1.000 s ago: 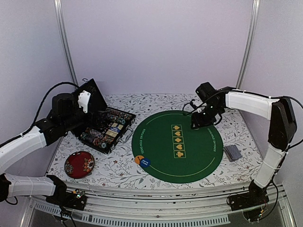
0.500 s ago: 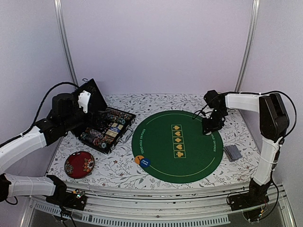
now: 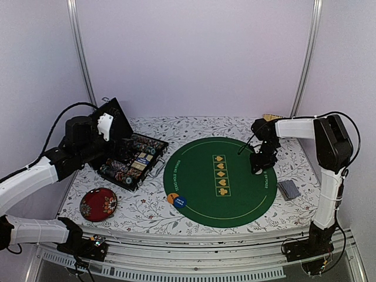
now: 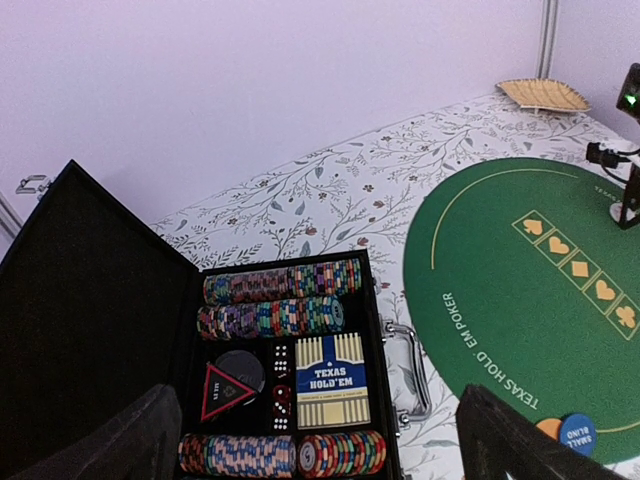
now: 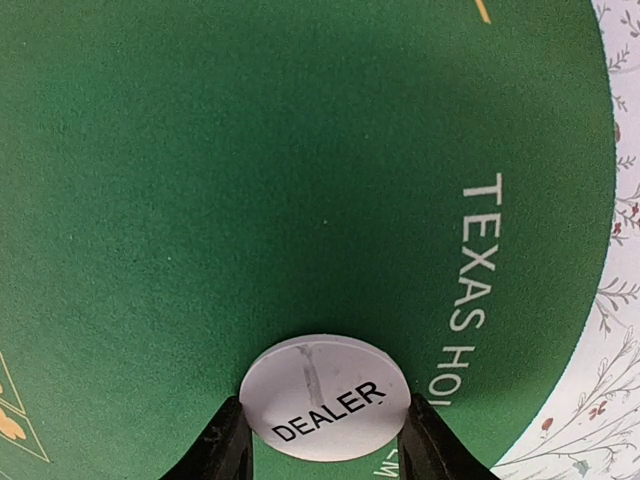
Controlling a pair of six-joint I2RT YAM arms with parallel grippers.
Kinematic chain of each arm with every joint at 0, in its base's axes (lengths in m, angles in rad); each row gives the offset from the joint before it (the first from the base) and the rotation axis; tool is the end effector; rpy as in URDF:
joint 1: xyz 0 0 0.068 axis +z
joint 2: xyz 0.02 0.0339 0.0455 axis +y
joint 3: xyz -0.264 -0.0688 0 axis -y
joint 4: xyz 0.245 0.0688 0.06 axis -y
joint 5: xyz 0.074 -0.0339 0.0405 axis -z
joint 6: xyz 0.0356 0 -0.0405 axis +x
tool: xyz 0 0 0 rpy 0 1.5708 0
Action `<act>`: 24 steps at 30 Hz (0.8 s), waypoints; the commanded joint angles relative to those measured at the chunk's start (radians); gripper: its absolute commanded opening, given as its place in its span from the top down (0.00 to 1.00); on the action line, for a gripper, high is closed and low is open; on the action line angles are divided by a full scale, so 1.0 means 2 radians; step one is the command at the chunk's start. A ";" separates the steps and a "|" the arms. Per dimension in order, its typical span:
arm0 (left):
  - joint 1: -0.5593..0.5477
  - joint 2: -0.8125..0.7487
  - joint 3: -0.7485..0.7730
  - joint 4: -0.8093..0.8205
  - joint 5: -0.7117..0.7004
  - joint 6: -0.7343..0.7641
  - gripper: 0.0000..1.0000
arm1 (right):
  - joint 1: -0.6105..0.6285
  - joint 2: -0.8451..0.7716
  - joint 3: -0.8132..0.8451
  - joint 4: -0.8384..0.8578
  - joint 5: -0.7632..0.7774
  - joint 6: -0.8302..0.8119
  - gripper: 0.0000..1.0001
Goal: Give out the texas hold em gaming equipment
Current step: Place the dealer button in the dealer area, then pick up the small blind button from the poker table mat.
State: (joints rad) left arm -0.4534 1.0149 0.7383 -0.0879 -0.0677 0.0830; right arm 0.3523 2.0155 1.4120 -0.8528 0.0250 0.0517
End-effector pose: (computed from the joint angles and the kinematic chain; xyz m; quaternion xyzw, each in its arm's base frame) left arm 0.2124 -0.1008 0.2895 0.1996 0.7987 -0.0770 0.5623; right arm 0.3587 0.1309 0.1533 -0.1488 0.9871 -0.0007 0.0586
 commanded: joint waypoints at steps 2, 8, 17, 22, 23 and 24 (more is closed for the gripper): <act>-0.002 0.000 -0.006 0.006 -0.004 0.009 0.02 | -0.002 0.000 -0.009 -0.019 0.002 0.005 0.86; -0.002 -0.007 -0.006 0.007 -0.002 0.009 0.02 | 0.002 -0.017 -0.017 -0.029 0.020 0.014 0.45; -0.001 -0.005 -0.007 0.009 0.000 0.008 0.02 | 0.187 -0.051 0.037 0.004 -0.005 -0.064 0.02; -0.001 -0.006 -0.008 0.009 -0.002 0.008 0.02 | 0.303 -0.019 0.060 0.113 -0.078 -0.084 0.01; -0.001 -0.006 -0.009 0.009 -0.002 0.007 0.02 | 0.317 -0.004 0.072 0.123 -0.077 -0.081 0.01; -0.001 -0.006 -0.009 0.009 -0.002 0.007 0.02 | 0.326 0.010 0.084 0.130 -0.073 -0.074 0.01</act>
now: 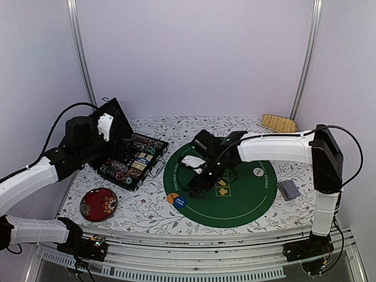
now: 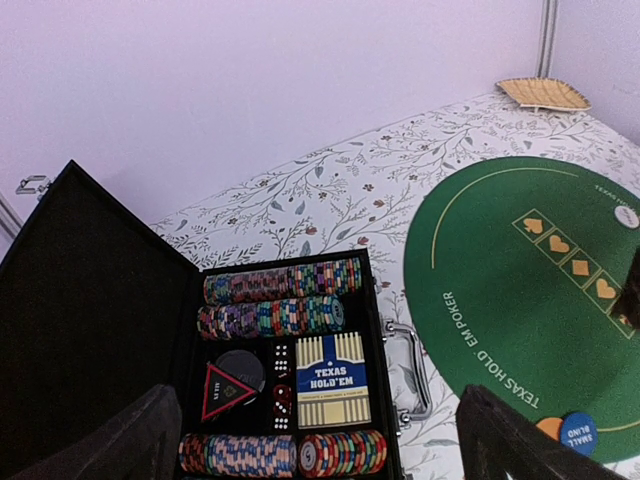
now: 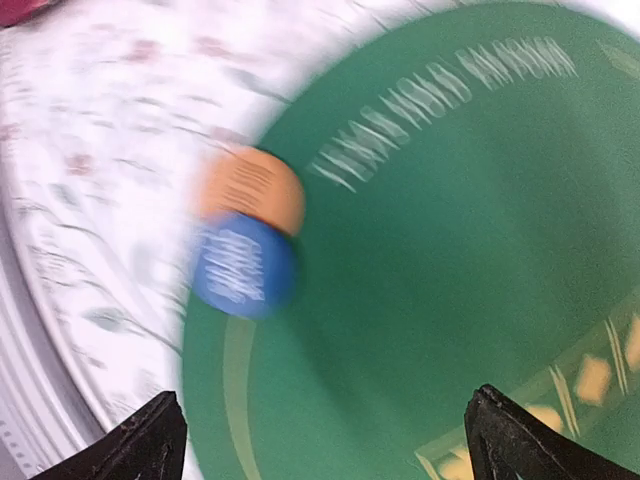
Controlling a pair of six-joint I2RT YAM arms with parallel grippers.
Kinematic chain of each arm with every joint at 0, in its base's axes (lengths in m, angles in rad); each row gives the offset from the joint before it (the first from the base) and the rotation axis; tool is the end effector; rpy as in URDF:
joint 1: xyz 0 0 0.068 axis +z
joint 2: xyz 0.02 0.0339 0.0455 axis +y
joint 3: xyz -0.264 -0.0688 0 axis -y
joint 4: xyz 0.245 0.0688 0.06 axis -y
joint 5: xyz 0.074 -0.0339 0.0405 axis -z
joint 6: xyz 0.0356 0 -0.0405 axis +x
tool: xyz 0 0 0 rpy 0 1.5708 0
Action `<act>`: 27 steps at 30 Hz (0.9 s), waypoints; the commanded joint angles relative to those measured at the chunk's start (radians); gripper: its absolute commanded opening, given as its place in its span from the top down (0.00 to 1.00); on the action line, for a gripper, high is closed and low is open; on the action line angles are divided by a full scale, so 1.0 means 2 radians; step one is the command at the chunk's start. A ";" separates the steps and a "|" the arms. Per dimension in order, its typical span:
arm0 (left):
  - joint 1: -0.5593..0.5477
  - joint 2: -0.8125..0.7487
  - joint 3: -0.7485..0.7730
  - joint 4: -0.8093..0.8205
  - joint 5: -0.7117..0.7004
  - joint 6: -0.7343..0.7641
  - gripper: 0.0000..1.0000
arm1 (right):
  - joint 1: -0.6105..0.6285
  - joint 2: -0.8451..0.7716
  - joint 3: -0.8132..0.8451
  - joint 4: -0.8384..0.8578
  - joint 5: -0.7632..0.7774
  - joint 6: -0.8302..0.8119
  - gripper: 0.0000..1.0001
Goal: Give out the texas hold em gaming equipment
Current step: Pick up the small blind button from the poker table mat.
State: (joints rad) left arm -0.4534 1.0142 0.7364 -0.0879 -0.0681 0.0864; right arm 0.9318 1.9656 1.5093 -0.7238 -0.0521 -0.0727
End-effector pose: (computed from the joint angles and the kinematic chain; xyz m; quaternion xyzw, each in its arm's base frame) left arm 0.2122 -0.1007 0.2890 0.2010 0.7988 -0.0758 0.5620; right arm 0.2428 0.3299 0.2018 -0.4765 0.8571 0.1040 0.1658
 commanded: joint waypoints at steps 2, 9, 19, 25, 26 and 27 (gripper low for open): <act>-0.001 -0.005 -0.009 0.010 -0.002 0.006 0.02 | 0.053 0.063 0.060 0.073 -0.024 -0.005 0.01; -0.001 -0.004 -0.009 0.010 -0.001 0.007 0.02 | 0.074 0.126 0.085 0.097 -0.010 0.008 0.02; -0.001 -0.004 -0.009 0.009 -0.003 0.008 0.02 | 0.097 0.152 0.075 0.067 0.043 0.010 0.29; -0.001 -0.005 -0.009 0.009 -0.003 0.009 0.02 | 0.099 0.142 0.062 0.043 0.050 0.017 0.39; -0.001 -0.006 -0.009 0.009 -0.003 0.009 0.02 | 0.099 0.139 0.059 0.041 0.049 0.019 0.40; -0.001 -0.006 -0.009 0.009 -0.003 0.009 0.02 | 0.099 0.136 0.056 0.039 0.047 0.021 0.41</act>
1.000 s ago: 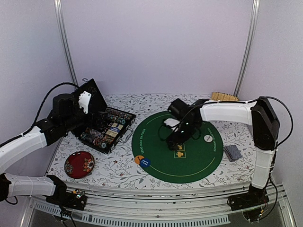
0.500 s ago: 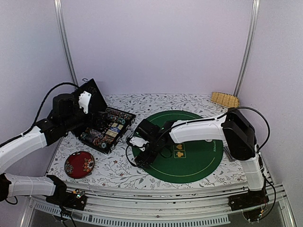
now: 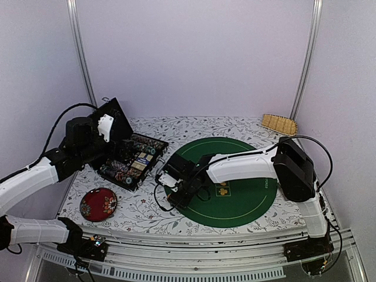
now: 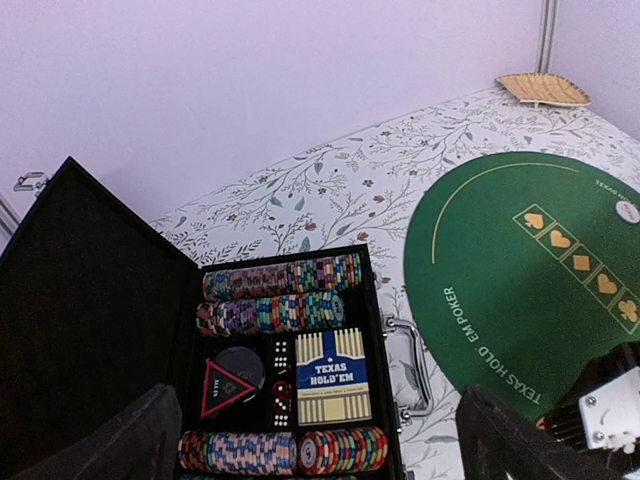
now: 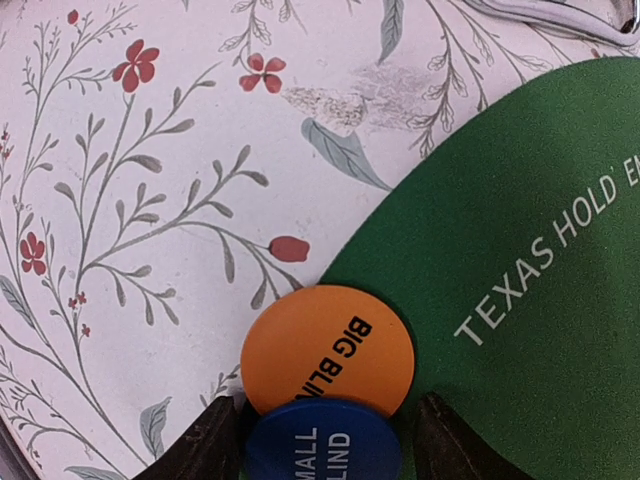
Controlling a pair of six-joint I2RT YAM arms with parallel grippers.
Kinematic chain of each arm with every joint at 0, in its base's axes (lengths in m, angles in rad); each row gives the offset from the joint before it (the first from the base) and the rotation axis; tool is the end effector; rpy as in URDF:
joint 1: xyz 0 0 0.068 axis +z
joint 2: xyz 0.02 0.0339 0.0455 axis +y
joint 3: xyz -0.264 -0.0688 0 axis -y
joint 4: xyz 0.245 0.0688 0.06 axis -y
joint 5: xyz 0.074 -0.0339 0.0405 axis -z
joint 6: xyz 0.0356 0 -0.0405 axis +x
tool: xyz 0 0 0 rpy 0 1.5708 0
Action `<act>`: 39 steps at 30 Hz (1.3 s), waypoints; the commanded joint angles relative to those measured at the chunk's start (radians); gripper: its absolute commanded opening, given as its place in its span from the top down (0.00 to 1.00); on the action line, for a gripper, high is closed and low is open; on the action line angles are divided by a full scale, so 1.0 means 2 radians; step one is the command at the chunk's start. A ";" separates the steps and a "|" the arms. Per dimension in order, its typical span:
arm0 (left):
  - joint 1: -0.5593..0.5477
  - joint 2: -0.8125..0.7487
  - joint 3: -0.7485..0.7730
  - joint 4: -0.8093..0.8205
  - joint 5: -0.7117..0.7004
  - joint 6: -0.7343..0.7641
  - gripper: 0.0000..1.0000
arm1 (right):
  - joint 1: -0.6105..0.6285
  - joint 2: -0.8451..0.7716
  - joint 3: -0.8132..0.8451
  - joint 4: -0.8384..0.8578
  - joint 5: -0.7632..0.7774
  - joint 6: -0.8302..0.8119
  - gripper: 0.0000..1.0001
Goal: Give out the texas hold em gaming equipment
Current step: Pick up the small blind button from the poker table mat, then place the small blind button in the small blind area.
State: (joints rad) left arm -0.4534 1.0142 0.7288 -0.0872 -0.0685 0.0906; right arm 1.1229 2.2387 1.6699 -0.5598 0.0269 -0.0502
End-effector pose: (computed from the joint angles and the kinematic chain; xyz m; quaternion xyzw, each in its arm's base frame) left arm 0.2119 -0.1005 0.2864 0.2031 0.8002 -0.0739 0.5594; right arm 0.2040 0.4225 0.1403 -0.5375 0.8141 0.1008 0.1952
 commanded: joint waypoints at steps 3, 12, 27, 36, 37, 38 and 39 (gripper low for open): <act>-0.001 -0.006 -0.005 0.009 -0.003 0.006 0.02 | 0.004 -0.007 -0.032 -0.047 0.005 0.013 0.43; -0.001 -0.006 -0.005 0.009 -0.003 0.007 0.02 | 0.004 -0.017 -0.035 -0.059 0.006 0.021 0.64; -0.001 -0.006 -0.005 0.010 0.000 0.006 0.02 | 0.002 -0.134 -0.176 -0.101 -0.018 0.098 0.69; -0.001 -0.004 -0.005 0.010 0.004 0.005 0.02 | -0.022 -0.221 -0.303 -0.141 -0.034 0.218 0.69; -0.001 -0.004 -0.005 0.011 0.005 0.005 0.02 | -0.028 -0.230 -0.311 -0.142 -0.030 0.226 0.69; -0.001 -0.004 -0.005 0.011 0.005 0.005 0.02 | -0.032 -0.234 -0.317 -0.143 -0.027 0.235 0.70; -0.001 -0.004 -0.005 0.011 0.005 0.005 0.02 | -0.036 -0.238 -0.322 -0.141 -0.024 0.241 0.70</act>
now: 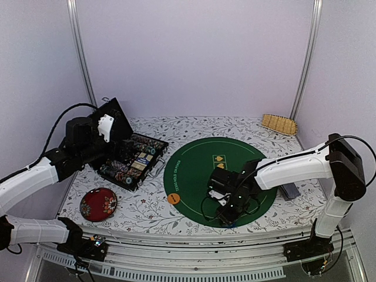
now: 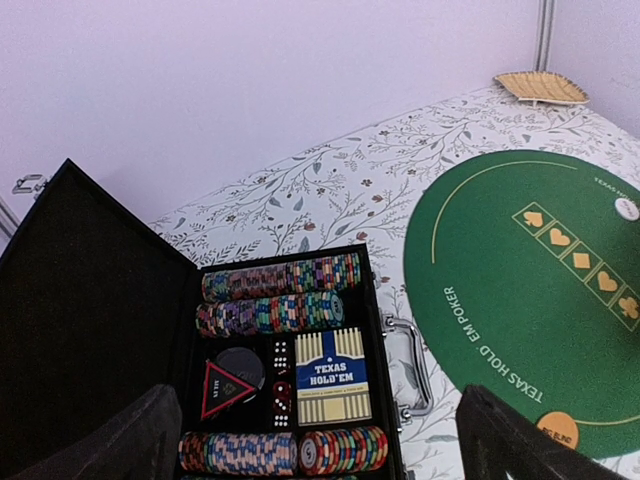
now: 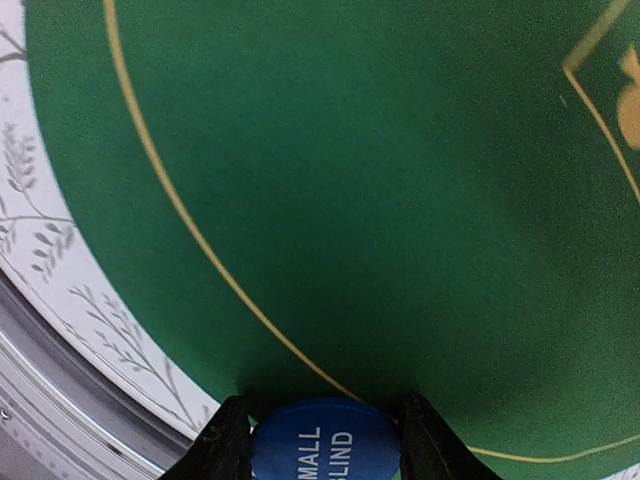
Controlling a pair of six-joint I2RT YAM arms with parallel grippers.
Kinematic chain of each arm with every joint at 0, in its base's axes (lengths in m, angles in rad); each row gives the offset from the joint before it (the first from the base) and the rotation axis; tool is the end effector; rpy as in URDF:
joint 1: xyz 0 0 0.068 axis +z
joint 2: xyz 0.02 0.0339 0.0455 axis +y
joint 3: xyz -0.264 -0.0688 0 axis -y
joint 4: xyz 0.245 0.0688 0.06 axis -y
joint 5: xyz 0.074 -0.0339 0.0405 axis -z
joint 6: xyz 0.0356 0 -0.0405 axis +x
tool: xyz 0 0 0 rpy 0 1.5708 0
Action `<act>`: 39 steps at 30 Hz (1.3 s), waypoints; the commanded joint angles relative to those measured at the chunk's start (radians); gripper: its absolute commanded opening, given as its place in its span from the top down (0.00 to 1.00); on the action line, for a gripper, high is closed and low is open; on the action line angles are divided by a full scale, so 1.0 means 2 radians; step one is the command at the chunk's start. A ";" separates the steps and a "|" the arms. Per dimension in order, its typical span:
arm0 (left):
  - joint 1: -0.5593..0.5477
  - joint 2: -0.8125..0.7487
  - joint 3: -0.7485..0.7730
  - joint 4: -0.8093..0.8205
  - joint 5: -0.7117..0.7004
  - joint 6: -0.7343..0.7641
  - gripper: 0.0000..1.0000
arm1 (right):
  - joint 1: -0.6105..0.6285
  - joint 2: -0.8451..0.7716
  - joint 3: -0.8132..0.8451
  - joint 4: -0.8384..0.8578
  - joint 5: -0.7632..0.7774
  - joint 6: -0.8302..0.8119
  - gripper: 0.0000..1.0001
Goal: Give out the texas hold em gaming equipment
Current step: Place the small blind button in the small blind area.
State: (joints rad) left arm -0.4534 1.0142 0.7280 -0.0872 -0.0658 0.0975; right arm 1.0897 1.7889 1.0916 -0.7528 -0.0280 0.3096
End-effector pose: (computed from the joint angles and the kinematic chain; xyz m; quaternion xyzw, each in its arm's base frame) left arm 0.2118 -0.1006 0.2861 0.2067 0.7995 -0.0730 0.5592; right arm 0.1457 0.2812 0.1511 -0.3803 0.9228 0.0495 0.0371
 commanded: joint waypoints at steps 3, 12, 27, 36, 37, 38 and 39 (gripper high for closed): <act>-0.001 -0.001 -0.005 0.009 0.008 0.002 0.02 | -0.033 -0.018 -0.043 -0.035 0.007 0.068 0.70; -0.027 0.035 0.024 -0.012 0.075 -0.027 0.06 | -0.041 -0.015 -0.042 -0.023 0.029 0.068 0.35; -0.232 0.285 0.133 -0.168 0.056 -0.027 0.02 | -0.109 -0.107 -0.035 0.007 0.062 0.034 0.01; -0.233 0.411 0.199 -0.176 0.040 -0.049 0.16 | -0.114 -0.097 -0.068 0.048 0.042 0.010 0.01; -0.233 0.417 0.204 -0.182 0.041 -0.050 0.19 | -0.114 -0.096 -0.070 0.049 0.043 0.008 0.01; -0.233 0.423 0.208 -0.186 0.043 -0.050 0.22 | -0.115 -0.096 -0.072 0.050 0.044 0.007 0.01; -0.233 0.428 0.210 -0.192 0.045 -0.051 0.24 | -0.114 -0.096 -0.074 0.052 0.044 0.006 0.01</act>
State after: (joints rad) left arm -0.9089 1.8332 1.1091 -0.4175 0.0265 0.0174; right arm 0.8627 1.5837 0.9634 -0.6888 0.0681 0.3466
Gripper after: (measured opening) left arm 0.796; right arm 0.991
